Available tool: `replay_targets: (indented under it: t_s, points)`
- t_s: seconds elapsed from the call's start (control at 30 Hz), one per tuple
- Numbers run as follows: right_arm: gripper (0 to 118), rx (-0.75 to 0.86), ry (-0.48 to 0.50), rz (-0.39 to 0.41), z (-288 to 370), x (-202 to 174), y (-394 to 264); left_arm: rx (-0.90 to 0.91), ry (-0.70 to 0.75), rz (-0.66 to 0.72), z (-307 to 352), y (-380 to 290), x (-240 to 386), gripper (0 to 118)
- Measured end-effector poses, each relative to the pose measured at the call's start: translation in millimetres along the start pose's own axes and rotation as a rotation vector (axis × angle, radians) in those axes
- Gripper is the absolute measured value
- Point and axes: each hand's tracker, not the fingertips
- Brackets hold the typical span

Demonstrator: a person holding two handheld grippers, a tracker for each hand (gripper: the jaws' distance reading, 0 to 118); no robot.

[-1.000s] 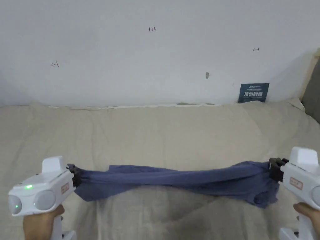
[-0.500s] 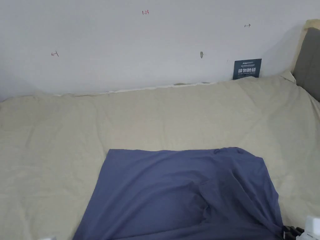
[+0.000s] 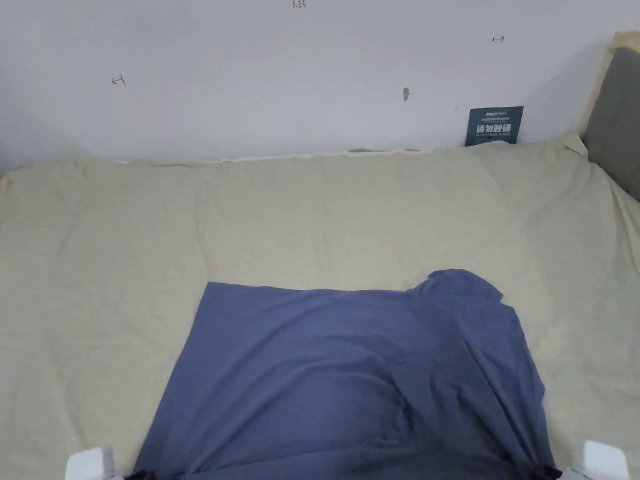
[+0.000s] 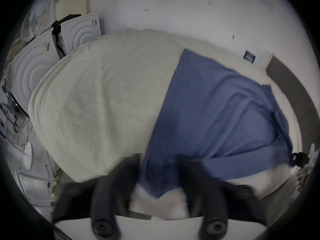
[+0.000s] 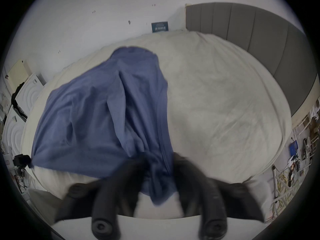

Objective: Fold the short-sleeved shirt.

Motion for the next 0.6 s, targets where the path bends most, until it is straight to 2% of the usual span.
replay_targets:
  t_s: [0.03, 0.07, 0.1, 0.13, 0.17, 0.43, 0.47, 0.5, 0.53, 0.57, 0.6]
  points:
    - [53, 0.057, 0.001, 0.005, 10, -3, 8, 0.035, -0.024, 0.011, 8, 6, 2, 76]
    - [76, 0.106, 0.018, 0.011, 22, -6, 16, 0.088, -0.047, 0.014, 17, 13, 7, 98]
    - [99, 0.157, 0.027, 0.016, 32, -8, 28, 0.157, -0.064, 0.008, 28, 21, 13, 114]
    - [107, 0.220, 0.031, 0.027, 47, -14, 39, 0.238, -0.073, 0.001, 42, 30, 22, 116]
    - [109, 0.282, 0.035, 0.037, 61, -18, 49, 0.303, -0.074, -0.011, 53, 39, 29, 115]
    - [108, 0.660, 0.038, 0.087, 144, -52, 95, 0.749, -0.088, -0.131, 131, 84, 87, 113]
    - [107, 0.687, 0.033, 0.095, 150, -55, 96, 0.772, -0.078, -0.146, 135, 84, 92, 108]
    - [99, 0.708, 0.022, 0.105, 156, -64, 91, 0.794, -0.075, -0.161, 138, 84, 96, 91]
    - [86, 0.729, 0.016, 0.116, 161, -68, 90, 0.810, -0.078, -0.170, 141, 82, 99, 72]
    - [64, 0.745, 0.007, 0.125, 163, -71, 87, 0.821, -0.073, -0.182, 141, 81, 102, 38]
    - [21, 0.758, -0.012, 0.128, 161, -72, 86, 0.819, -0.069, -0.184, 141, 79, 105, 2]
